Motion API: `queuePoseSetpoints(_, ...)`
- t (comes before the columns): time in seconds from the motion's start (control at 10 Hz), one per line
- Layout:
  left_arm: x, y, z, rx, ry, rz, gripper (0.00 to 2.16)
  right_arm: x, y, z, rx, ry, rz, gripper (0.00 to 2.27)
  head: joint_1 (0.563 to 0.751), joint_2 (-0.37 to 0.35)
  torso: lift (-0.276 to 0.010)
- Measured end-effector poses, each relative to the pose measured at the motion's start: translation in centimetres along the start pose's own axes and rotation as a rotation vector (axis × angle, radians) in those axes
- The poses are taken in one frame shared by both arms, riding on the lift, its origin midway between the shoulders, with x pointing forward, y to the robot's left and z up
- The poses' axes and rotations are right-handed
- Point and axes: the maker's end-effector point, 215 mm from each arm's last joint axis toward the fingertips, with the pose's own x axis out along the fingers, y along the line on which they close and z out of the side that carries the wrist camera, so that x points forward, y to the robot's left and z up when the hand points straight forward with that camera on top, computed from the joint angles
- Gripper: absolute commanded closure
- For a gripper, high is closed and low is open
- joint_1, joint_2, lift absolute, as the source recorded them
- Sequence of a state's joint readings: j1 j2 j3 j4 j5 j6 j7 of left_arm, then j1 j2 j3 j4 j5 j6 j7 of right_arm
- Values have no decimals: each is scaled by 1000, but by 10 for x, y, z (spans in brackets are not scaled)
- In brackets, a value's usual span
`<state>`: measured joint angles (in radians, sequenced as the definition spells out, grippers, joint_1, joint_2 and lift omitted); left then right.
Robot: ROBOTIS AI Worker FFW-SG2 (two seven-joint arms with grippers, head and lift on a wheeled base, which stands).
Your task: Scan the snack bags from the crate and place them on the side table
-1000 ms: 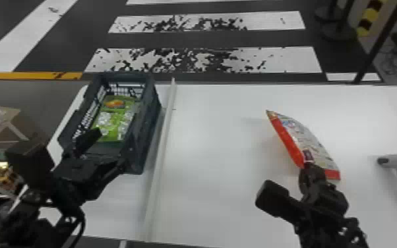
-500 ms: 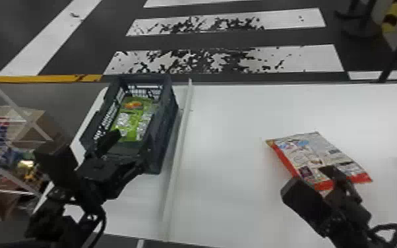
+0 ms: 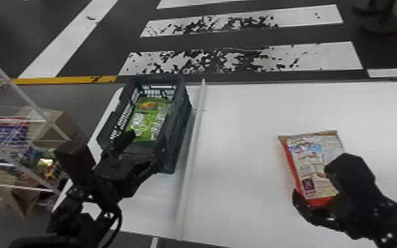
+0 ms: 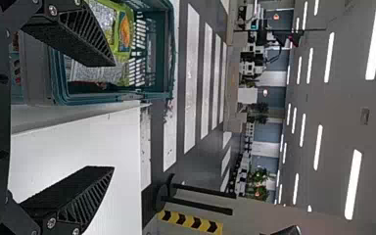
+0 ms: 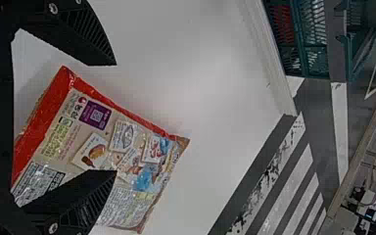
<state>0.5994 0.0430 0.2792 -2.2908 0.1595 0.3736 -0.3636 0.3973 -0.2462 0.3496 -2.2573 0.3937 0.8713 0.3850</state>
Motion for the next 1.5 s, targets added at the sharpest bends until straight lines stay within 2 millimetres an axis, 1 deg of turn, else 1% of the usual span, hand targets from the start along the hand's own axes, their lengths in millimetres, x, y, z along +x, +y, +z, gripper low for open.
queuePoseSetpoints(0.1,0,0,0,0,0,0,134,0,2,6,69,-30,36,559,695,254,-94)
queuePoseSetpoints(0.2,0,0,0,1,1,0,134,0,2,14,130,-66,72,1247,695,261,-94)
queuePoseSetpoints(0.3,0,0,0,1,1,0,137,1,-2,21,162,-91,87,2017,695,261,-94)
queuePoseSetpoints(0.5,0,0,0,1,0,0,137,11,-9,38,153,-163,82,2246,695,261,-94)
queuePoseSetpoints(0.8,-1,-1,1,0,-2,0,137,37,-10,48,112,-225,96,2246,695,271,-94)
queuePoseSetpoints(1.0,-1,-2,2,0,-4,-1,140,58,-7,41,90,-204,103,2246,695,274,-94)
queuePoseSetpoints(1.3,-2,-3,3,-4,-6,-5,140,86,-4,23,36,-139,105,2246,695,272,-94)
queuePoseSetpoints(1.5,-2,-3,3,-5,-6,-4,140,102,-8,11,5,-97,85,2246,695,265,-94)
